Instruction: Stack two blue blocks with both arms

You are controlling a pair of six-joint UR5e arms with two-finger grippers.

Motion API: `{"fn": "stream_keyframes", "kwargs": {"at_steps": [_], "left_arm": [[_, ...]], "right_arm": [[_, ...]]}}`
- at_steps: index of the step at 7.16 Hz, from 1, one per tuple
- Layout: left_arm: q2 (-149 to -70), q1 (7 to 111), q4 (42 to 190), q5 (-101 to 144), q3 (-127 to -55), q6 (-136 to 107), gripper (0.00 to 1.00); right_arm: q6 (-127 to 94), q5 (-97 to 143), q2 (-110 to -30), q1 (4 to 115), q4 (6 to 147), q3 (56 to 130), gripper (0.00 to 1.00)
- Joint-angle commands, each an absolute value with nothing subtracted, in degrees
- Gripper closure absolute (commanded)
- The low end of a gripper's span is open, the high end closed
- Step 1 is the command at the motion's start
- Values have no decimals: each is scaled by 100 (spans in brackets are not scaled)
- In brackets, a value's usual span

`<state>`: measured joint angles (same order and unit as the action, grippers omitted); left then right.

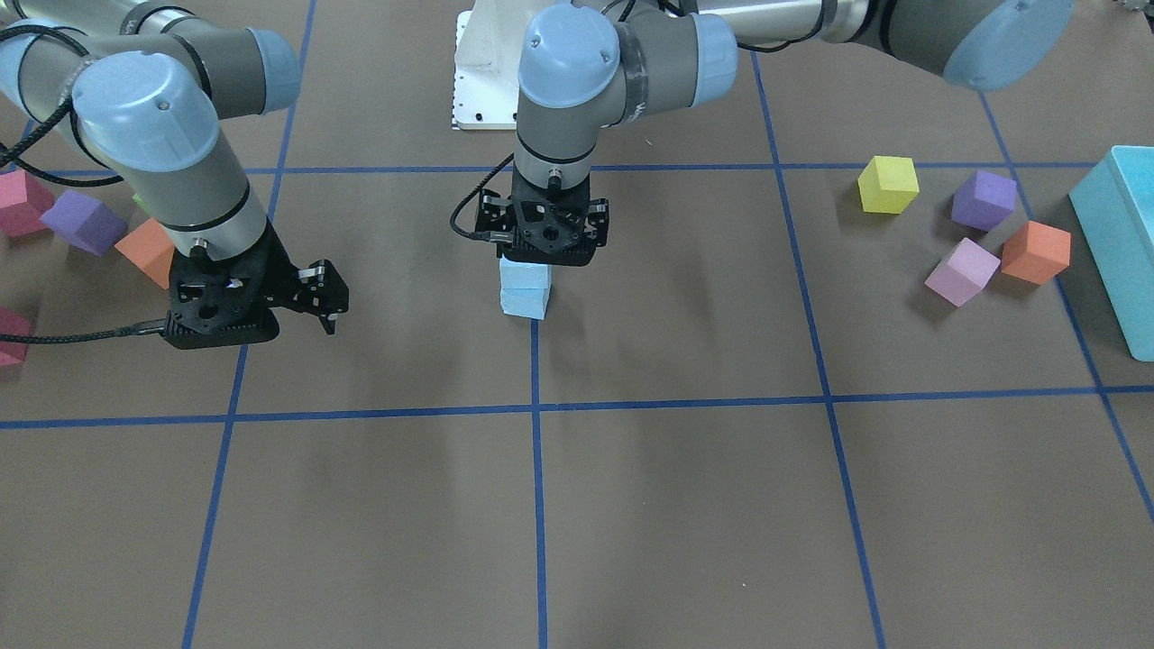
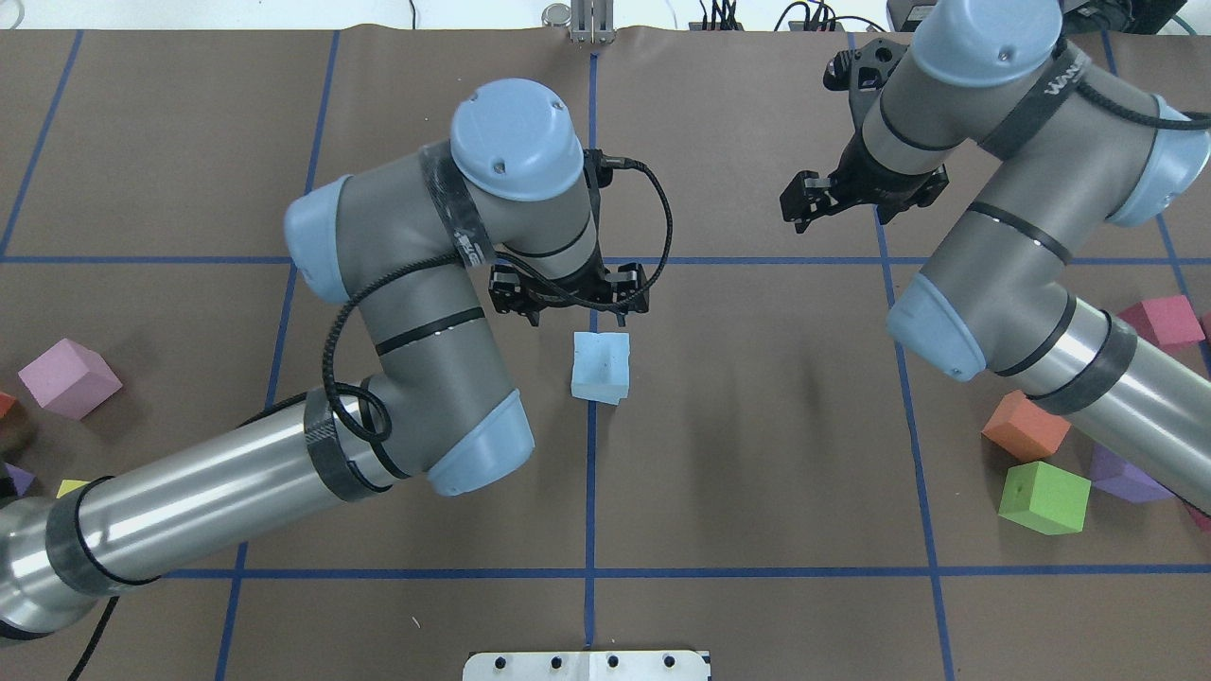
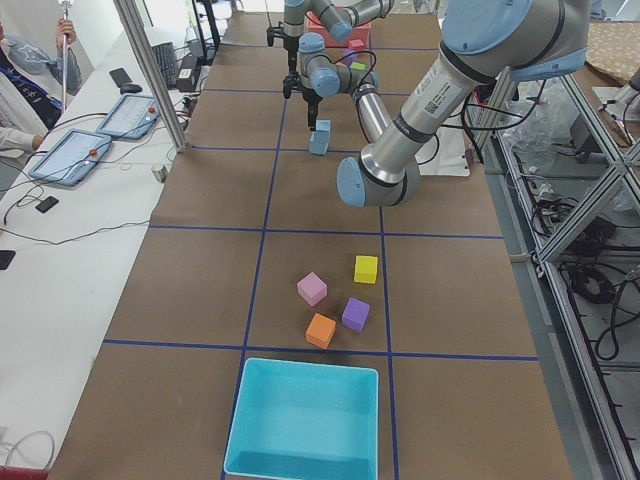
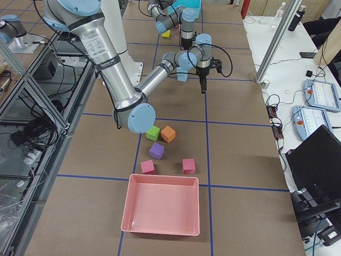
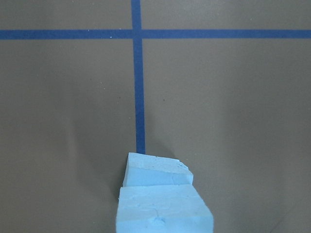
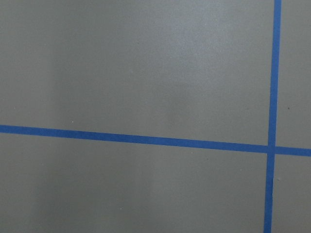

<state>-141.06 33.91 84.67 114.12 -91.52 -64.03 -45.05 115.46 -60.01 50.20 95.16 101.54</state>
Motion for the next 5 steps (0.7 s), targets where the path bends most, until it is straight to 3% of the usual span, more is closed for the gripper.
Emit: {"fn": "stream_keyframes", "kwargs": {"at_steps": [1,3,5], "left_arm": [[-13879,4057,7772,11722,-9754,-5410,1],[-13240,5127,7717,12415,-10097,-3947,1],[-12501,6200,7525,12927,-10431,-2529,1]], "right_arm": [[-3903,11610,-6020,5613,9519,10204,0],[-3275,11724,-6134,6001,9527,10125,0],[-2744,12213,-6887,6720,9527,10187,0]]}}
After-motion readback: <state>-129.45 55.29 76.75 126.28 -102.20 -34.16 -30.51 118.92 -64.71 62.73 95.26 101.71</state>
